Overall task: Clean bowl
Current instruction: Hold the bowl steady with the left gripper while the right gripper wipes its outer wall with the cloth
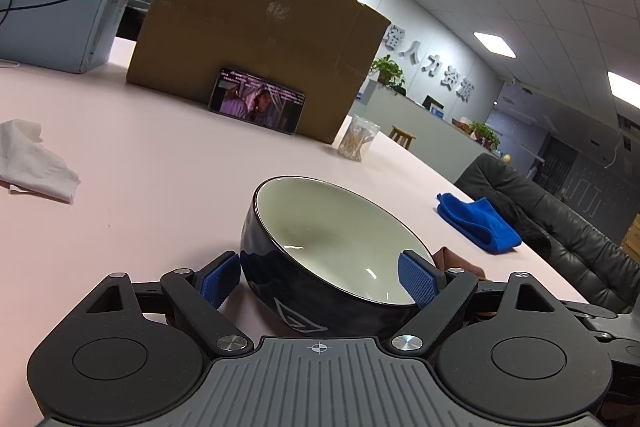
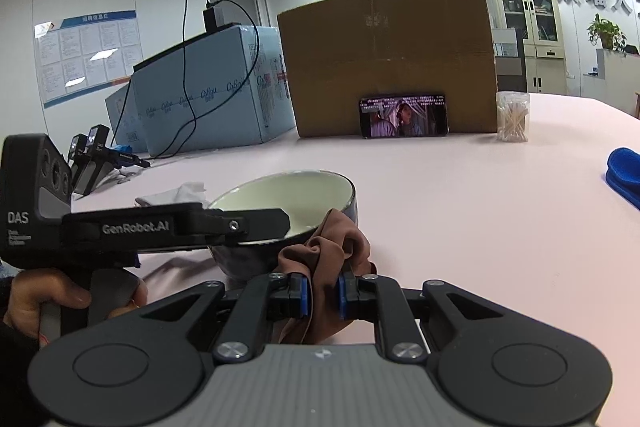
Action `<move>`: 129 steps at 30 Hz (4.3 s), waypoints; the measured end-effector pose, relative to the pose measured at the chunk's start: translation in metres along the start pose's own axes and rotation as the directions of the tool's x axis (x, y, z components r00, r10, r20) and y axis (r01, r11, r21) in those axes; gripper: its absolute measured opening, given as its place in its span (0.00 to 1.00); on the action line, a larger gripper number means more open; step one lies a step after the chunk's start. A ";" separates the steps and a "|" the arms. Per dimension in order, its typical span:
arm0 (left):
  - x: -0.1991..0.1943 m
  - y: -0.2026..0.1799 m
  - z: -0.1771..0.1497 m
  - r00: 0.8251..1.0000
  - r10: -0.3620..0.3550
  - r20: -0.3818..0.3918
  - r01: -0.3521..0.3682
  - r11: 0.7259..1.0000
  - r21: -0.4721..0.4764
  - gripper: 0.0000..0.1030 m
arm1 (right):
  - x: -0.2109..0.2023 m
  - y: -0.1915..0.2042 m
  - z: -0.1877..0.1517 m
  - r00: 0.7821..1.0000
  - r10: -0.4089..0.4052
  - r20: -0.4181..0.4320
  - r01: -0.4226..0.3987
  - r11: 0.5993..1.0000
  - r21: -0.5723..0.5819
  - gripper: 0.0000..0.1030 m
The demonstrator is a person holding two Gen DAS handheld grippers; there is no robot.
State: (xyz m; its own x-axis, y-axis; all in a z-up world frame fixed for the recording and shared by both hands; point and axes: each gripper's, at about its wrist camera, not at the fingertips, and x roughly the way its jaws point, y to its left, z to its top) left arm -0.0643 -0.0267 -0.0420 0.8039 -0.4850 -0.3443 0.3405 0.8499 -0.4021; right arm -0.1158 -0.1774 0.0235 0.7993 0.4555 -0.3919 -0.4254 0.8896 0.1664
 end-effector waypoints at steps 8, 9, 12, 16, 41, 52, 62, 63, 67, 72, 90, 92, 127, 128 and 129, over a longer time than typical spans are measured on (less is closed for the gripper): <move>0.000 -0.002 0.000 1.000 0.003 0.000 -0.003 1.000 0.007 0.85 | 0.006 -0.005 -0.005 1.000 -0.011 -0.015 0.011 1.000 0.014 0.16; 0.000 -0.002 0.000 1.000 0.003 0.000 -0.003 1.000 0.007 0.85 | 0.006 -0.005 -0.005 1.000 -0.009 -0.014 0.009 1.000 0.015 0.16; 0.000 -0.001 0.000 1.000 0.003 0.000 -0.003 1.000 0.004 0.85 | 0.002 -0.003 -0.004 1.000 0.007 0.004 -0.007 1.000 0.014 0.16; -0.001 -0.001 -0.002 1.000 0.003 0.002 -0.003 1.000 0.005 0.85 | -0.002 -0.002 -0.001 1.000 0.004 0.020 -0.004 1.000 0.006 0.16; -0.001 0.000 0.001 1.000 0.006 0.005 -0.006 1.000 0.000 0.85 | 0.002 0.001 -0.004 1.000 0.013 0.007 -0.013 1.000 0.006 0.15; -0.002 0.000 0.001 1.000 0.012 0.010 -0.012 1.000 -0.006 0.85 | 0.001 -0.002 0.000 1.000 0.010 0.021 -0.010 1.000 0.004 0.16; -0.003 0.000 -0.001 1.000 0.012 0.010 -0.012 1.000 -0.003 0.85 | 0.003 -0.005 0.002 1.000 -0.012 0.014 0.012 1.000 0.004 0.16; -0.002 0.000 -0.001 1.000 0.012 0.010 -0.012 1.000 -0.003 0.85 | 0.003 -0.005 0.004 1.000 -0.013 0.019 0.012 1.000 0.002 0.16; -0.002 0.000 -0.001 1.000 0.013 0.009 -0.012 1.000 -0.005 0.85 | 0.005 -0.009 0.007 1.000 -0.013 0.020 0.013 1.000 0.012 0.16; -0.002 0.000 -0.001 1.000 0.013 0.009 -0.013 1.000 -0.002 0.85 | 0.012 -0.014 0.003 1.000 -0.020 -0.001 0.020 0.999 0.028 0.16; 0.000 0.001 0.001 1.000 0.010 0.002 -0.010 1.000 -0.003 0.85 | 0.021 -0.017 0.014 0.999 -0.054 -0.005 0.054 0.999 0.003 0.15; 0.001 0.001 0.001 1.000 0.010 0.001 -0.010 1.000 -0.002 0.85 | 0.025 -0.018 0.013 0.998 -0.058 -0.020 0.058 0.998 0.003 0.15; 0.001 0.004 0.001 1.000 0.008 -0.003 -0.008 1.000 -0.007 0.85 | -0.021 -0.024 0.006 0.998 -0.070 0.006 0.070 0.997 -0.031 0.14; 0.000 0.004 0.000 1.000 0.009 -0.002 -0.009 1.000 -0.007 0.85 | -0.026 -0.025 0.006 0.998 -0.065 0.010 0.065 0.997 -0.032 0.15; 0.000 0.004 0.000 1.000 0.010 -0.003 -0.010 1.000 -0.007 0.85 | -0.032 -0.026 0.006 0.998 -0.059 0.013 0.060 0.998 -0.032 0.15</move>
State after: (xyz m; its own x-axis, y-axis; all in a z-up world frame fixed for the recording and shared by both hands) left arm -0.0629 -0.0236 -0.0432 0.8057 -0.4774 -0.3507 0.3293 0.8531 -0.4047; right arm -0.1272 -0.2153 0.0374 0.8287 0.4024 -0.3889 -0.3903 0.9136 0.1135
